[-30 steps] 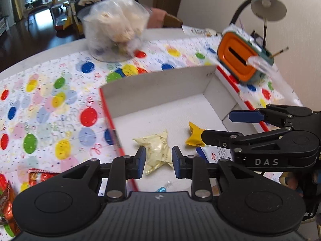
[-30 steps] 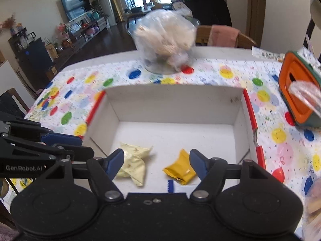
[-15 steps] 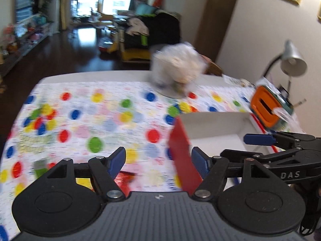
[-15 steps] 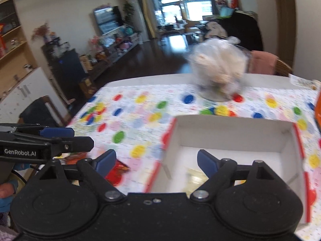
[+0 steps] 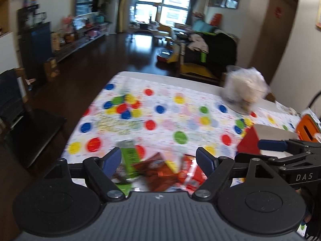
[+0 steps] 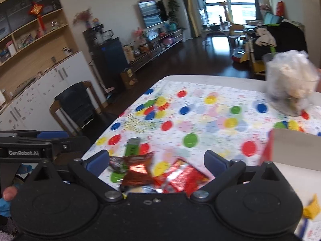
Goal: Organize snacks
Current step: 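Withdraw both tools from the box toward the remaining snack pile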
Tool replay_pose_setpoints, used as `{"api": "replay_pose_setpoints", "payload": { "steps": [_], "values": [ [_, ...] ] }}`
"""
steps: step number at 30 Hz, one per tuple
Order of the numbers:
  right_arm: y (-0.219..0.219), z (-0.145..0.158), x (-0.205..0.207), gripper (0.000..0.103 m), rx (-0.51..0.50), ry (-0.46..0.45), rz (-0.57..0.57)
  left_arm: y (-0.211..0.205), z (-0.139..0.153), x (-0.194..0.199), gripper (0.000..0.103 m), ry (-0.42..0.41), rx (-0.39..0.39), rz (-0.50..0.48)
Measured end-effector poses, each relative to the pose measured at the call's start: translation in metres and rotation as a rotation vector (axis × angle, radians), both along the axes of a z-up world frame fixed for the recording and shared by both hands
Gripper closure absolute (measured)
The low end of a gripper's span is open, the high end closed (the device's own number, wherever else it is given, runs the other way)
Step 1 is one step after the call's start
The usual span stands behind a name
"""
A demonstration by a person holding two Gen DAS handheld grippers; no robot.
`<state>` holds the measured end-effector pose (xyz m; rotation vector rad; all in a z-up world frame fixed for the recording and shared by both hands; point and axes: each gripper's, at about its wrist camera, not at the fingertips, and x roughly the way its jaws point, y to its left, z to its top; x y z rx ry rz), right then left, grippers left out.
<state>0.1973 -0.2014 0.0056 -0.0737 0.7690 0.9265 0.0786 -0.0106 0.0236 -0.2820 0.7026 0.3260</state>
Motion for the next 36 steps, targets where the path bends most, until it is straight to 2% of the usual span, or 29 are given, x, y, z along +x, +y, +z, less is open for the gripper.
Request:
{"api": "replay_pose_setpoints", "payload": {
  "steps": [9, 20, 26, 36],
  "values": [
    [0.049, -0.019, -0.023, 0.0, -0.052, 0.016, 0.021, 0.049, -0.01, -0.042, 0.02, 0.023, -0.028, 0.082],
    [0.072, -0.052, -0.024, 0.0, -0.121, 0.041, -0.053, 0.089, -0.032, -0.056, 0.02, 0.063, -0.056, 0.089],
    [0.069, -0.068, -0.023, 0.0, -0.169, 0.051, -0.098, 0.101, -0.054, -0.053, 0.02, 0.09, -0.075, 0.065],
    [0.059, -0.084, -0.025, 0.002, -0.239, 0.039, -0.149, 0.098, -0.091, -0.03, 0.02, 0.116, -0.106, -0.054]
  ]
}}
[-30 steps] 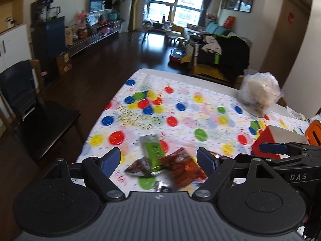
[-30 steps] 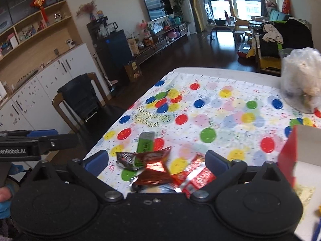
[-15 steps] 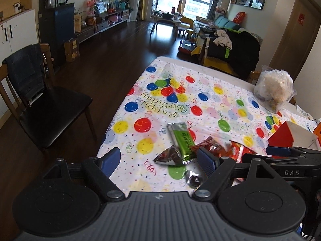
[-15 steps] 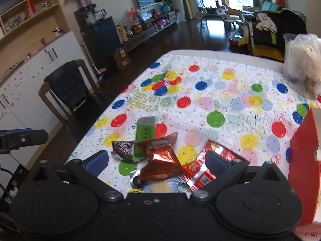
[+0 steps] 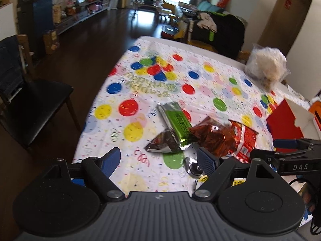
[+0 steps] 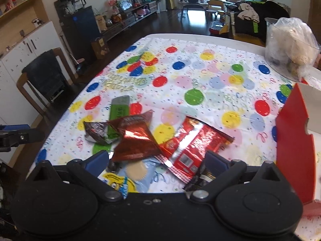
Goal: Organize snacks
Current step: 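Withdraw both tools from the box toward the remaining snack pile, then grasp the brown M&M's packet with the left tool while the right tool grasps the red Oreo packet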
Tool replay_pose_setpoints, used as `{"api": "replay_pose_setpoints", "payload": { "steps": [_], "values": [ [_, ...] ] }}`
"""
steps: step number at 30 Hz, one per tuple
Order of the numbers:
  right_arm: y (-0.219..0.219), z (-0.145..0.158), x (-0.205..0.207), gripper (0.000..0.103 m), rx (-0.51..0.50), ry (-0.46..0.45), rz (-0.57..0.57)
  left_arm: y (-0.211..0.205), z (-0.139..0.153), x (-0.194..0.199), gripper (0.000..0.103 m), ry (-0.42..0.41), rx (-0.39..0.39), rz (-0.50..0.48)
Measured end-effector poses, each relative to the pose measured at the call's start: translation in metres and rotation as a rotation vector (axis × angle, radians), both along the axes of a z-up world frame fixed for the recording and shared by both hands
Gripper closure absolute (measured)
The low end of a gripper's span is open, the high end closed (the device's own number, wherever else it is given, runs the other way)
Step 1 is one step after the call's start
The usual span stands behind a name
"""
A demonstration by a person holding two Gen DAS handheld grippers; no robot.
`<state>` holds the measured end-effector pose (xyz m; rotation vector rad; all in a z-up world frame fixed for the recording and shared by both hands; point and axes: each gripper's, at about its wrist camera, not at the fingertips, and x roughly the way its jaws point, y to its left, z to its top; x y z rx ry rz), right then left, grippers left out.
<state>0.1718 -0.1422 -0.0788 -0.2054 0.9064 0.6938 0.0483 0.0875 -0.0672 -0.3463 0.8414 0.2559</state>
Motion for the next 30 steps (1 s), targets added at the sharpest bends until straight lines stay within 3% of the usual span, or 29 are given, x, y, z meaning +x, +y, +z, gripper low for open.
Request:
{"api": "replay_pose_setpoints", "payload": {
  "steps": [5, 10, 18, 30],
  "values": [
    [-0.01, -0.008, 0.002, 0.004, -0.024, 0.015, -0.019, -0.007, -0.018, 0.018, 0.02, 0.03, 0.006, -0.064],
    [-0.007, -0.013, 0.002, 0.009, -0.066, -0.013, 0.007, 0.002, -0.037, 0.04, 0.02, 0.064, -0.024, -0.061],
    [0.029, -0.004, 0.015, 0.01, -0.058, -0.05, 0.119, 0.02, -0.063, 0.076, 0.021, 0.115, -0.044, -0.069],
    [0.082, -0.032, 0.034, 0.024, -0.124, 0.015, 0.189, 0.023, -0.081, 0.103, 0.038, 0.173, -0.079, -0.149]
  ]
}}
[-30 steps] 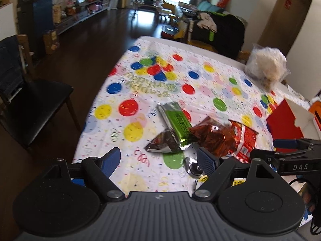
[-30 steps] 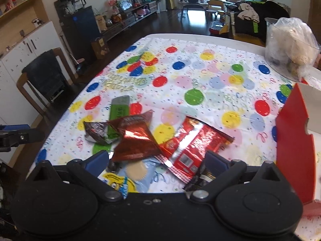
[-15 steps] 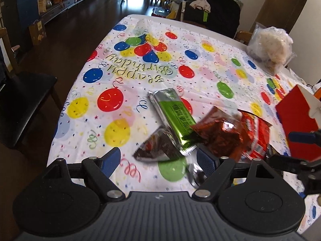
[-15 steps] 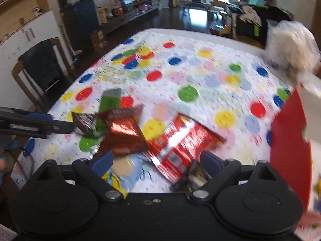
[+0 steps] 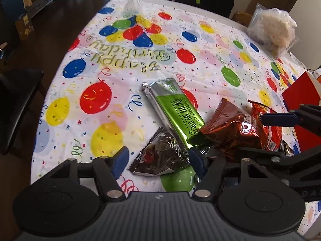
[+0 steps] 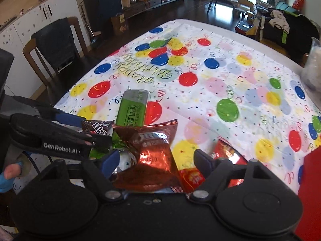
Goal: Organize snacks
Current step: 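Grasp the brown M&M's packet with the left tool while the right tool grasps the red Oreo packet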
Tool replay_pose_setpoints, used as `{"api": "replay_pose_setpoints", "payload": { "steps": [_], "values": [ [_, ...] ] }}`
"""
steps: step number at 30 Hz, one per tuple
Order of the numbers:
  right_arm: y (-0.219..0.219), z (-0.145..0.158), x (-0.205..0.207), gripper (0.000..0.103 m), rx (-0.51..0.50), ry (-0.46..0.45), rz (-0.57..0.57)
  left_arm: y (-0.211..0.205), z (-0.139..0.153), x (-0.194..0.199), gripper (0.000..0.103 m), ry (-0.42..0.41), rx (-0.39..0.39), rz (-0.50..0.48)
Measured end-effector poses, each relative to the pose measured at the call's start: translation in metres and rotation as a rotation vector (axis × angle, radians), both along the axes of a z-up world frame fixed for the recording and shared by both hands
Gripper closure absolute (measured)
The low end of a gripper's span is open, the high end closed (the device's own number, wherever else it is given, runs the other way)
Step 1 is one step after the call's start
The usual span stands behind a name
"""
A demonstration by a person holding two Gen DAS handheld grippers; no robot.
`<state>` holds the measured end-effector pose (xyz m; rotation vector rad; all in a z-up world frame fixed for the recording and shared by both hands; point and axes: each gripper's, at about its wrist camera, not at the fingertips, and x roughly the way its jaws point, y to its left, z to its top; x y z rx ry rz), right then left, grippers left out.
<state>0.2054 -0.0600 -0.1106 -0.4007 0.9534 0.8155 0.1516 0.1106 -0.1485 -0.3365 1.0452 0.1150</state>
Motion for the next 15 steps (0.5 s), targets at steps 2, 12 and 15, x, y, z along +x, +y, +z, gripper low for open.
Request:
{"api": "replay_pose_setpoints", "payload": {
  "steps": [2, 12, 15],
  "values": [
    [0.003, -0.003, 0.002, 0.029, 0.0, 0.016, 0.004, 0.002, -0.001, 0.0, 0.039, -0.002, -0.017, 0.001],
    [0.007, -0.008, -0.001, 0.057, -0.01, 0.03, -0.011, 0.012, 0.0, -0.006, 0.059, -0.018, -0.066, 0.03],
    [0.006, -0.006, -0.003, 0.061, -0.008, 0.023, -0.019, 0.015, 0.002, -0.01, 0.063, -0.025, -0.073, 0.047]
  ]
}}
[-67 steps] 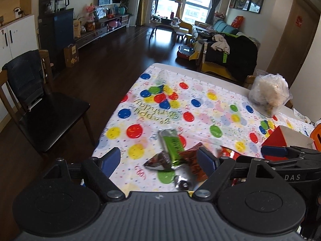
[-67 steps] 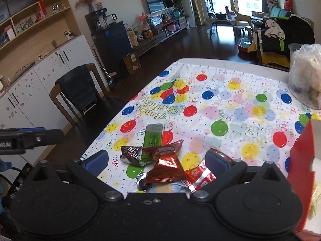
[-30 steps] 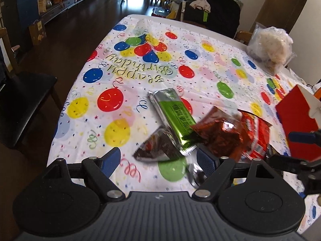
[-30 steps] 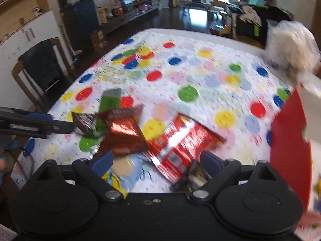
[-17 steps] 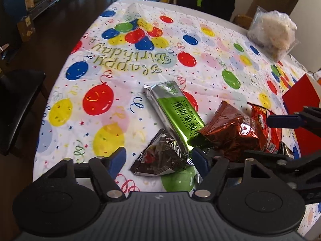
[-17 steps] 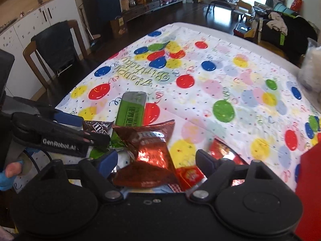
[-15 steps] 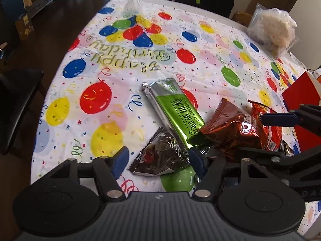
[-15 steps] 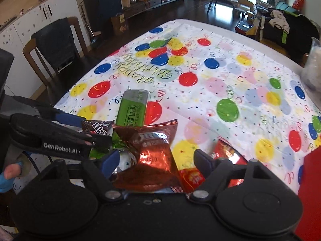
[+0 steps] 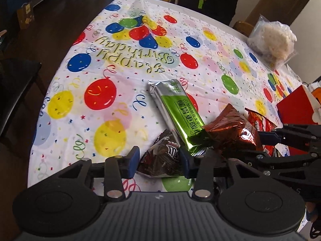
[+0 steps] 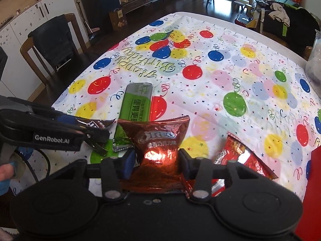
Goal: Organize snacks
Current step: 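Grasp the brown M&M's packet with the left tool while the right tool grasps the red Oreo packet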
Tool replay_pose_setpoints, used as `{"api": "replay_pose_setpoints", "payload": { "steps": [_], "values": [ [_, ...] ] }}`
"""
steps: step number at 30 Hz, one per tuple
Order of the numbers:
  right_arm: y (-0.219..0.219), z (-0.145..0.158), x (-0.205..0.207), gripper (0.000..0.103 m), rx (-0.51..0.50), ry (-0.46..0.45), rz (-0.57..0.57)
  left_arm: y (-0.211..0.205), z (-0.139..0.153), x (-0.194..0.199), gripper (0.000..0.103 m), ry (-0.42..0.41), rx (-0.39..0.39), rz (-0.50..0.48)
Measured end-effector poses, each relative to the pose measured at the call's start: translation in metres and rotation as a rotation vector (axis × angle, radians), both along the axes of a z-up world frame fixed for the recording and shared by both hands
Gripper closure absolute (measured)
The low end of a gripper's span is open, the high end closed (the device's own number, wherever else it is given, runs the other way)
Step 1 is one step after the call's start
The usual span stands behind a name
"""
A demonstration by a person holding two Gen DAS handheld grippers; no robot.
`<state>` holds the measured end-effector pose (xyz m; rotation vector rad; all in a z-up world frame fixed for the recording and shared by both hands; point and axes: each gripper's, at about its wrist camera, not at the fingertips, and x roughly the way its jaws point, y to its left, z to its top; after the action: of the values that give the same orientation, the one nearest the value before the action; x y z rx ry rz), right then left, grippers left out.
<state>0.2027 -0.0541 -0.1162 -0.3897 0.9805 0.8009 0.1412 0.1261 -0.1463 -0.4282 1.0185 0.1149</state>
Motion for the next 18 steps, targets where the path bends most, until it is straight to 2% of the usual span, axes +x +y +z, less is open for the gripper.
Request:
{"api": "replay_pose_setpoints", "payload": {
  "steps": [8, 18],
  "values": [
    [-0.007, 0.011, -0.009, 0.063, 0.038, 0.004, -0.017, 0.006, 0.004, -0.013, 0.07, 0.009, -0.029, 0.05],
    [-0.021, 0.032, -0.023, 0.063, 0.089, -0.002, -0.027, 0.004, 0.02, -0.037, 0.07, -0.018, -0.057, 0.082]
  ]
}}
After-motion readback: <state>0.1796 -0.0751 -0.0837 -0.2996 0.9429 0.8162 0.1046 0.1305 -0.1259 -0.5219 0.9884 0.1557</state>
